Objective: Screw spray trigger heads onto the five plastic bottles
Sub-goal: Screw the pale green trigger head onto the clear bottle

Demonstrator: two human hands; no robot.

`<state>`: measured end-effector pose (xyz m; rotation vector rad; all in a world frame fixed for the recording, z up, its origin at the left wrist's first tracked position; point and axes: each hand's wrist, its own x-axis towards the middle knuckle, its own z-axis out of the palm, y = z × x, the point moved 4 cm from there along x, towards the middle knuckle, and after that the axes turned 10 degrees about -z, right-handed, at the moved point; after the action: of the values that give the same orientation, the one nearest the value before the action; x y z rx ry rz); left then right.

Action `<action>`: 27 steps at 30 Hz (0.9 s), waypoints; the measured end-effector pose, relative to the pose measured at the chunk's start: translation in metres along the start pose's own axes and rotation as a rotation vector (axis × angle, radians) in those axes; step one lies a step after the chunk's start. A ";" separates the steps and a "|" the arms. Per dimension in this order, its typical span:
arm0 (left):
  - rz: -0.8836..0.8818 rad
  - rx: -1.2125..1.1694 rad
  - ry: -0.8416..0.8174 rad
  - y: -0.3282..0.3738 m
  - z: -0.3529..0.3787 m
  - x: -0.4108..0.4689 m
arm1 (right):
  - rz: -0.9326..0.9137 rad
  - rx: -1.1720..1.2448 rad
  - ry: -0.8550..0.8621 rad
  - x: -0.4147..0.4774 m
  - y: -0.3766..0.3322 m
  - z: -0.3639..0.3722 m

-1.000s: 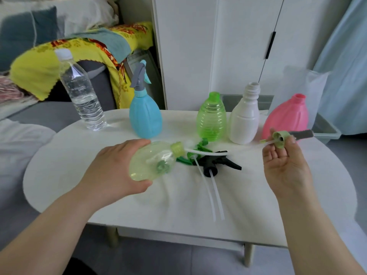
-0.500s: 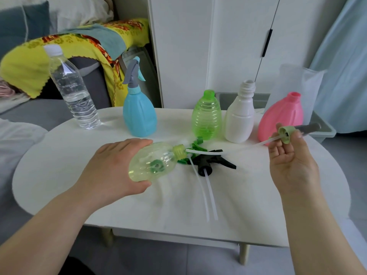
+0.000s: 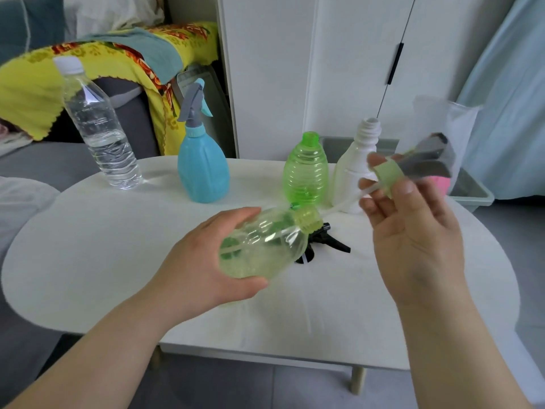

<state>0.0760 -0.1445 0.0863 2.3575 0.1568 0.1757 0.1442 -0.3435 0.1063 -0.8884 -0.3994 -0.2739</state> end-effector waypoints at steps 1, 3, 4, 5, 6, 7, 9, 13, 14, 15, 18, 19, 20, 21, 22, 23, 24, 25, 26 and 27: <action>-0.008 -0.073 -0.001 0.001 0.001 0.000 | 0.006 -0.037 -0.037 -0.003 0.003 0.008; -0.005 -0.201 0.006 0.002 0.002 -0.001 | 0.030 -0.089 -0.127 -0.008 0.012 0.023; 0.001 -0.250 0.009 0.001 0.002 -0.001 | 0.045 -0.105 -0.180 -0.011 0.017 0.031; 0.002 -0.291 0.013 0.001 0.001 -0.002 | 0.059 -0.121 -0.232 -0.013 0.021 0.039; -0.002 -0.330 0.021 -0.002 0.000 -0.003 | 0.068 -0.138 -0.276 -0.014 0.025 0.046; -0.008 -0.368 0.031 -0.005 -0.002 -0.003 | 0.076 -0.153 -0.312 -0.013 0.027 0.053; -0.025 -0.426 0.052 -0.014 -0.006 -0.004 | 0.098 -0.178 -0.358 -0.010 0.030 0.066; -0.078 -0.517 0.100 -0.039 -0.015 -0.005 | 0.166 -0.196 -0.454 -0.007 0.044 0.092; -0.089 -0.538 0.111 -0.045 -0.016 -0.005 | 0.179 -0.208 -0.471 -0.007 0.048 0.098; -0.101 -0.562 0.120 -0.051 -0.018 -0.004 | 0.192 -0.221 -0.486 -0.007 0.052 0.105; -0.128 -0.619 0.151 -0.065 -0.022 -0.003 | 0.225 -0.263 -0.533 -0.006 0.065 0.122; -0.135 -0.631 0.161 -0.068 -0.024 -0.002 | 0.231 -0.275 -0.549 -0.006 0.069 0.128; -0.142 -0.644 0.170 -0.072 -0.025 -0.001 | 0.239 -0.281 -0.563 -0.007 0.073 0.132; -0.147 -0.657 0.175 -0.075 -0.026 -0.001 | 0.239 -0.284 -0.576 -0.009 0.077 0.136; -0.150 -0.667 0.179 -0.078 -0.027 0.000 | 0.235 -0.291 -0.590 -0.011 0.081 0.140; -0.154 -0.675 0.181 -0.080 -0.028 0.000 | 0.233 -0.299 -0.601 -0.013 0.084 0.144; -0.158 -0.683 0.183 -0.082 -0.028 0.000 | 0.239 -0.298 -0.601 -0.015 0.087 0.146; -0.161 -0.692 0.186 -0.084 -0.028 0.000 | 0.250 -0.291 -0.589 -0.016 0.090 0.148; -0.162 -0.700 0.193 -0.086 -0.028 0.000 | 0.261 -0.285 -0.575 -0.016 0.092 0.150; -0.158 -0.704 0.202 -0.088 -0.028 0.001 | 0.266 -0.287 -0.563 -0.015 0.094 0.151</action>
<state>0.0668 -0.0630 0.0440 1.6174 0.3199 0.3318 0.1335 -0.1655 0.1199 -1.2889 -0.7660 0.1781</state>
